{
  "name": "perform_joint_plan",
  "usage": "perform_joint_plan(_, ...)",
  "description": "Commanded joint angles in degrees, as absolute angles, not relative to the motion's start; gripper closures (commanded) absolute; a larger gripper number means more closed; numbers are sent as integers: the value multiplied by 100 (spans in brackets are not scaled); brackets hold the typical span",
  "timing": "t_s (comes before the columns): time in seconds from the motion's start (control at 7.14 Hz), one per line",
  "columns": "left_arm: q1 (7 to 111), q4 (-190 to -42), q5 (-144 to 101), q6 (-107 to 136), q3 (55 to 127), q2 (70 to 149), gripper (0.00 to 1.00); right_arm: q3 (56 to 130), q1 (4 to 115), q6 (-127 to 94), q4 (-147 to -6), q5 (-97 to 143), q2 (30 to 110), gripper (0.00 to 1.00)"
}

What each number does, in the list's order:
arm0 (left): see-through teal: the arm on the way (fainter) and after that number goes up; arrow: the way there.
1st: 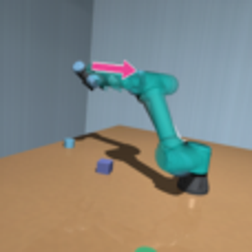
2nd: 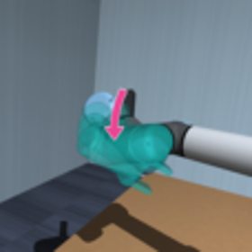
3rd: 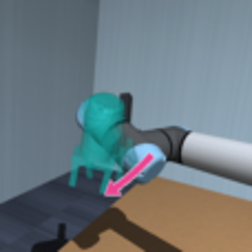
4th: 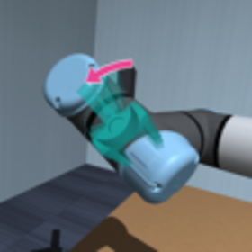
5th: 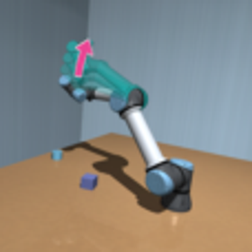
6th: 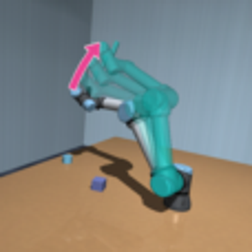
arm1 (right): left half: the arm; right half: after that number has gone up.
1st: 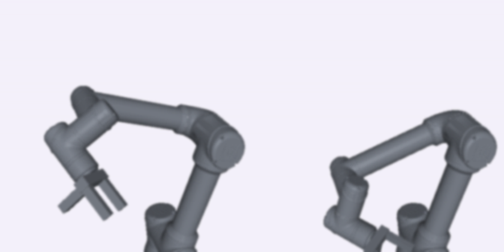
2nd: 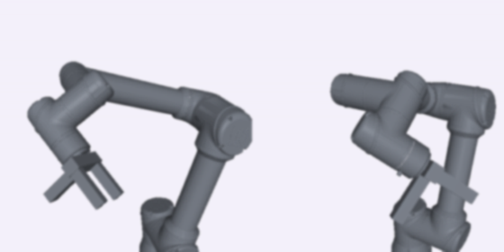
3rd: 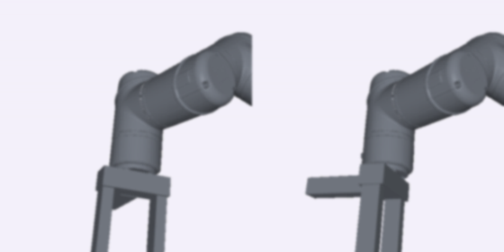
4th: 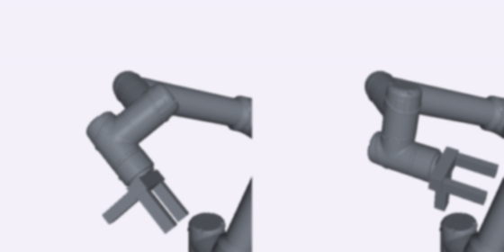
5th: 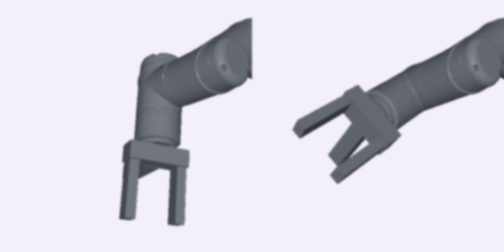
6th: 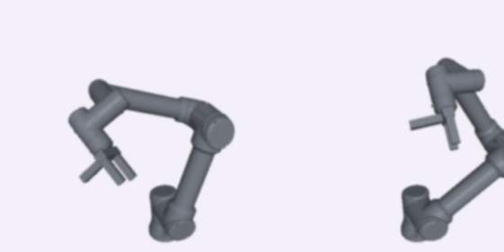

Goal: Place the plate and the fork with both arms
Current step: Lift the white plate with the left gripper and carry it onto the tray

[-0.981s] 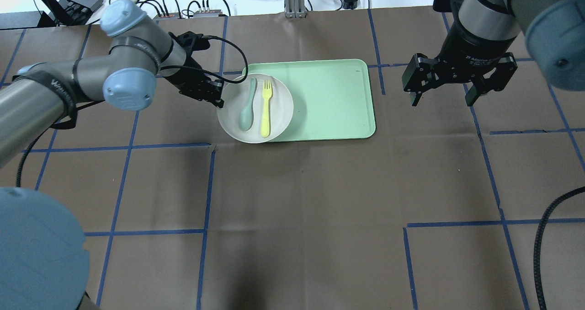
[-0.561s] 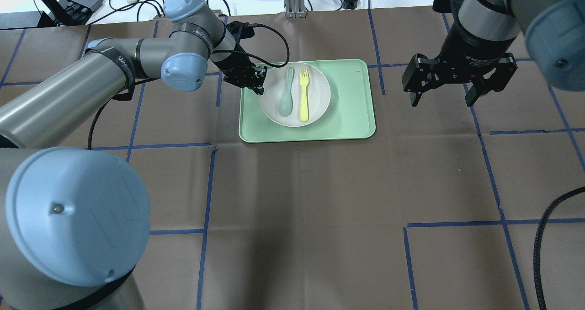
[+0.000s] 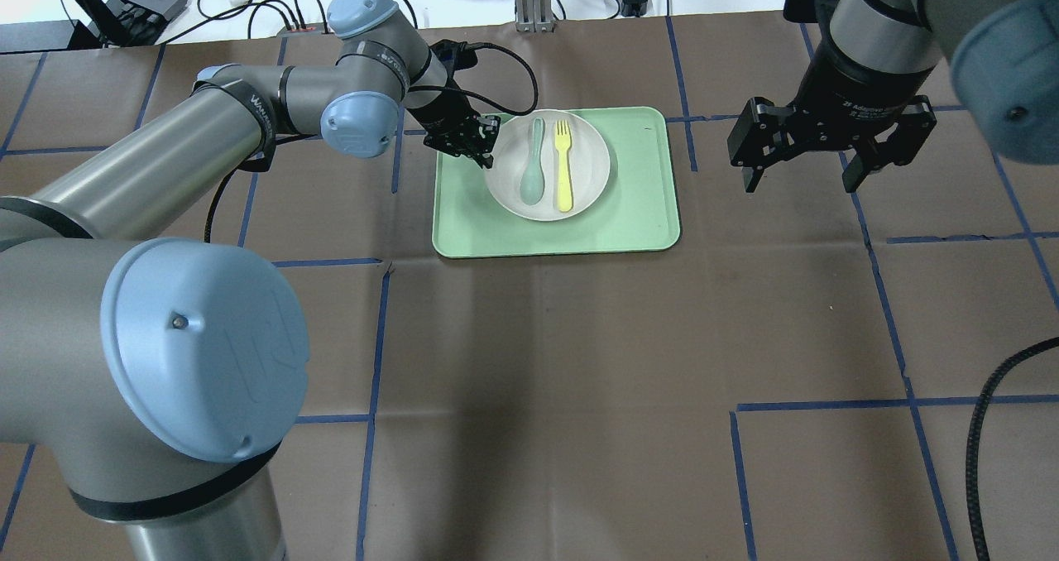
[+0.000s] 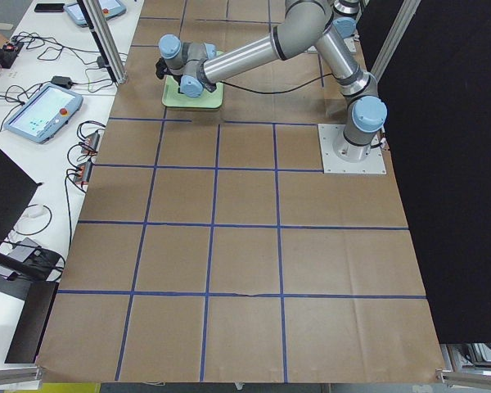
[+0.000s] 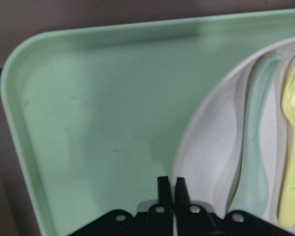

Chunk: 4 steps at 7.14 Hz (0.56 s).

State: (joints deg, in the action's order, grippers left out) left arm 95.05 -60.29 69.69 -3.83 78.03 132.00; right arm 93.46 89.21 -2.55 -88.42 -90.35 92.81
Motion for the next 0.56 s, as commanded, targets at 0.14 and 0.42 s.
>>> perform_joint_plan(0.14, 9501, -6135, 6987, -439, 7796, 13210, 91, 9343, 8921, -255, -8842, -9035, 9281, 0)
perform_joint_plan(0.42, 9501, -6170, 6996, -544, 7778, 13201, 91, 9351, 8921, -255, -8842, -9035, 9281, 0)
